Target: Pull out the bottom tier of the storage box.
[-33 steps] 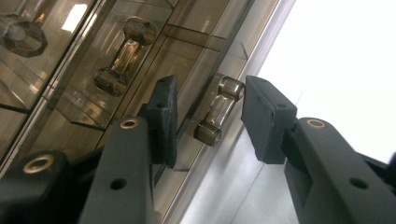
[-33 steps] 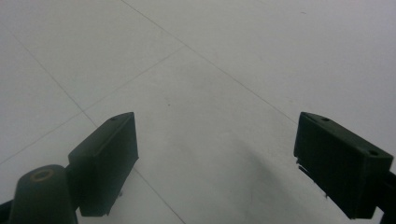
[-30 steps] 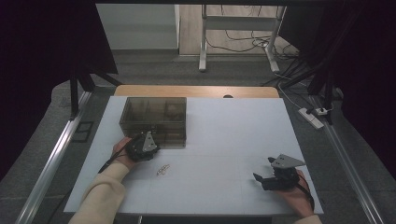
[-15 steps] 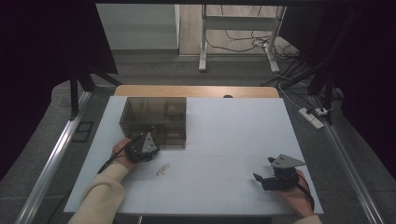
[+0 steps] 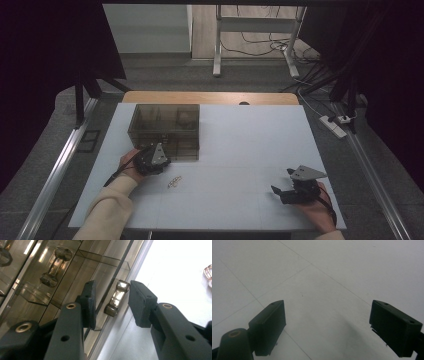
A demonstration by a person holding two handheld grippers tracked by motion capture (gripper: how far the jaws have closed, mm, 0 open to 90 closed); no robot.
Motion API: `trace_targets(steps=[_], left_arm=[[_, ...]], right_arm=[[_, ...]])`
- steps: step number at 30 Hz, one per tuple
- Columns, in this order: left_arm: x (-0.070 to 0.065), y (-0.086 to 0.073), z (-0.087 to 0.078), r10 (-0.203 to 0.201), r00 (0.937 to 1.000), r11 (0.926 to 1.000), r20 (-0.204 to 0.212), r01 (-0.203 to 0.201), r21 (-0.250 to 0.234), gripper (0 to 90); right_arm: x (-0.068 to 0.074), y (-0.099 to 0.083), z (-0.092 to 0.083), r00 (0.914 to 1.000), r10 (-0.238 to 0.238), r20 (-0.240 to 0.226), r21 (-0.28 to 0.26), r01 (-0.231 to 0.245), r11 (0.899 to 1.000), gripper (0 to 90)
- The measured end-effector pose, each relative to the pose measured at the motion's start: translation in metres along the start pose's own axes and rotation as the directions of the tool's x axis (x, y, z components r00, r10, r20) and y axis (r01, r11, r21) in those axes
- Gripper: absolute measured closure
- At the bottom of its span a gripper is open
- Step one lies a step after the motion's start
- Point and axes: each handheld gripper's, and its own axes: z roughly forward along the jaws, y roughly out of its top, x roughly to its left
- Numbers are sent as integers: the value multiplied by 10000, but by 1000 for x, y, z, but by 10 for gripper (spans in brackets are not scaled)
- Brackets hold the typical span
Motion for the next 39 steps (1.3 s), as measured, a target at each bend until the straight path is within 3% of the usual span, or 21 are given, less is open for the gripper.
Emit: trace_targets(steps=[39], left_arm=[[-4,-5,-5,-14,9998,10000,223,15,-73,583]], right_arm=[[1,0,0,10000,18,-52,8,-18,10000,136]])
